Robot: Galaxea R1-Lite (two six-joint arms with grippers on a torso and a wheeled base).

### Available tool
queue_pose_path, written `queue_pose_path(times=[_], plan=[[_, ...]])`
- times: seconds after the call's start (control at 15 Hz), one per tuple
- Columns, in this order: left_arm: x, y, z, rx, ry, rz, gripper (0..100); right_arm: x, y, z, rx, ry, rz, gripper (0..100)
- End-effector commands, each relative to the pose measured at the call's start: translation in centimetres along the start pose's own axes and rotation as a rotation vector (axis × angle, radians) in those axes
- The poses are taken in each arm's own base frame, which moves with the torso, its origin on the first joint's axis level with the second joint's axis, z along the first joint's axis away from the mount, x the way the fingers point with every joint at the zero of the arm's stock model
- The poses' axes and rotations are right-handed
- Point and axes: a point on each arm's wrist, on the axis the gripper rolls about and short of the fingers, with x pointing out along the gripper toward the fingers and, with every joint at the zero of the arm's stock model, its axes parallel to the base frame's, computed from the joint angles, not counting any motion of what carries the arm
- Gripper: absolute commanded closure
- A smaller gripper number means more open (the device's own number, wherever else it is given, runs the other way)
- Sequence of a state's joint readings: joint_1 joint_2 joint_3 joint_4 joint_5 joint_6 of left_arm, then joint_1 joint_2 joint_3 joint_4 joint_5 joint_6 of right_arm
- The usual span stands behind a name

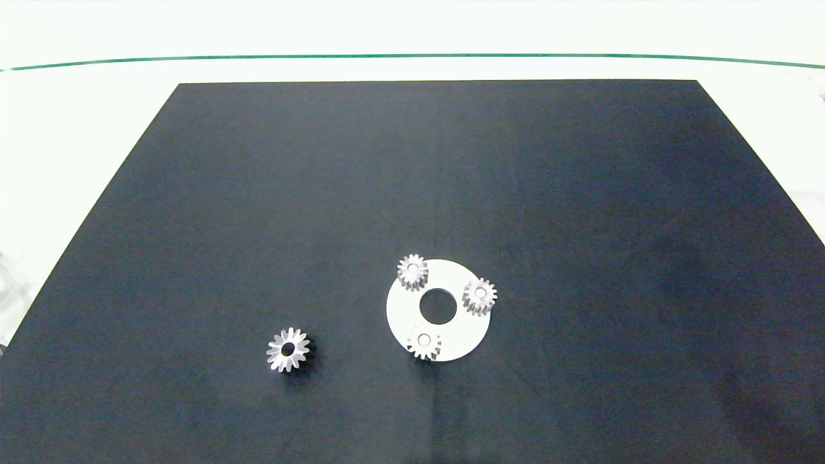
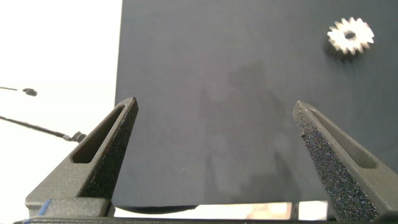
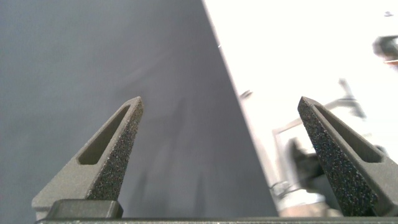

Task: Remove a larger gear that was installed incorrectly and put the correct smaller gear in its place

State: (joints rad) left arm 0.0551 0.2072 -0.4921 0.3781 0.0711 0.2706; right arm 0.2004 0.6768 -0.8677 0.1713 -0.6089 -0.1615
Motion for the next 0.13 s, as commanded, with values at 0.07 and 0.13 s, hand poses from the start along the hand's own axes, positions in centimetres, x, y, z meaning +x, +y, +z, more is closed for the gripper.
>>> queue_pose_path(times=[0.07,0.13], plan=[[-1.84,-0.05,-0.83,-0.021,-0.100,0.034,0,-10.84,-5.18,-3.87,0.091,-0.249,-0.257,0],[-1.96,-0.06,-1.00,-0.021,-0.107,0.032,0,-11.75,-5.54,-4.61,0.098,-0.265,-0.275,0]])
